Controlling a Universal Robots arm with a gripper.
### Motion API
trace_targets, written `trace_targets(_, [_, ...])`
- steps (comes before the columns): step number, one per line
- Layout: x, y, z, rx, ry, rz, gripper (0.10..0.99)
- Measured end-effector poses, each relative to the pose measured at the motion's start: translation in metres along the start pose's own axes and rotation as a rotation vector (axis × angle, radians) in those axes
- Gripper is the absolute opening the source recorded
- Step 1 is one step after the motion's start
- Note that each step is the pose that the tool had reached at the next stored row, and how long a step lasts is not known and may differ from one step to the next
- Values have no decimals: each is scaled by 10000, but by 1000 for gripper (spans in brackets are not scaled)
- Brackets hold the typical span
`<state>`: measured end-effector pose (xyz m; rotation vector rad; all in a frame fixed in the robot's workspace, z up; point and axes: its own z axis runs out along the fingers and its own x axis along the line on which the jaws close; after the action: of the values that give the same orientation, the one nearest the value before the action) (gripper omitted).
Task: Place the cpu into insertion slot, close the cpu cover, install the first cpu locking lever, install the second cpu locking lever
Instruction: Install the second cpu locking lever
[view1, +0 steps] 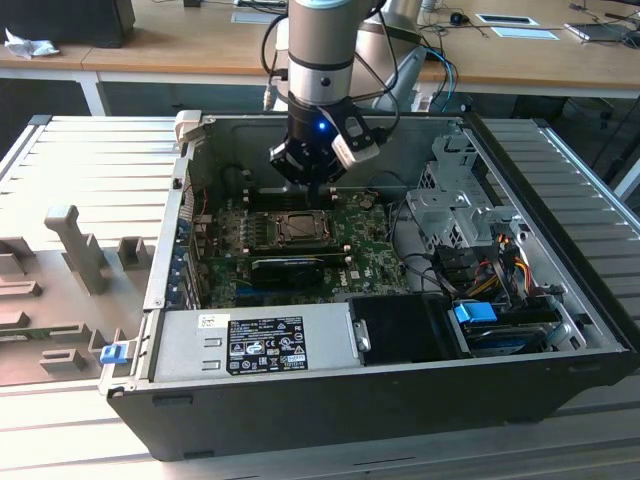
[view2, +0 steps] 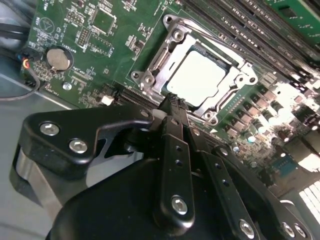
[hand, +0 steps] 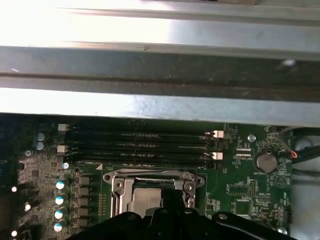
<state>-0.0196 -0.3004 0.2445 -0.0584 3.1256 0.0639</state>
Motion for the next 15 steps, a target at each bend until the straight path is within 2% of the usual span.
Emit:
trace_targets(2, [-1,0,-34,0,1,-2,106])
trace_targets(4, [2,-48,-38,1,1,1,106])
trace_targets(5, [7,-130,-38,4,1,2,106])
trace_targets(6, [12,-187,-33,4,1,1,106])
trace_targets(7, [15,-215,-28,4,1,0,106])
trace_targets(8, [21,-288,-11,4,1,2,106])
trace_targets(9, [24,-357,22,4,3,2,106])
trace_targets(11, [28,-449,93,-3,17,-11,106])
trace_targets(15, [33,-546,114,-193,12,-20,106])
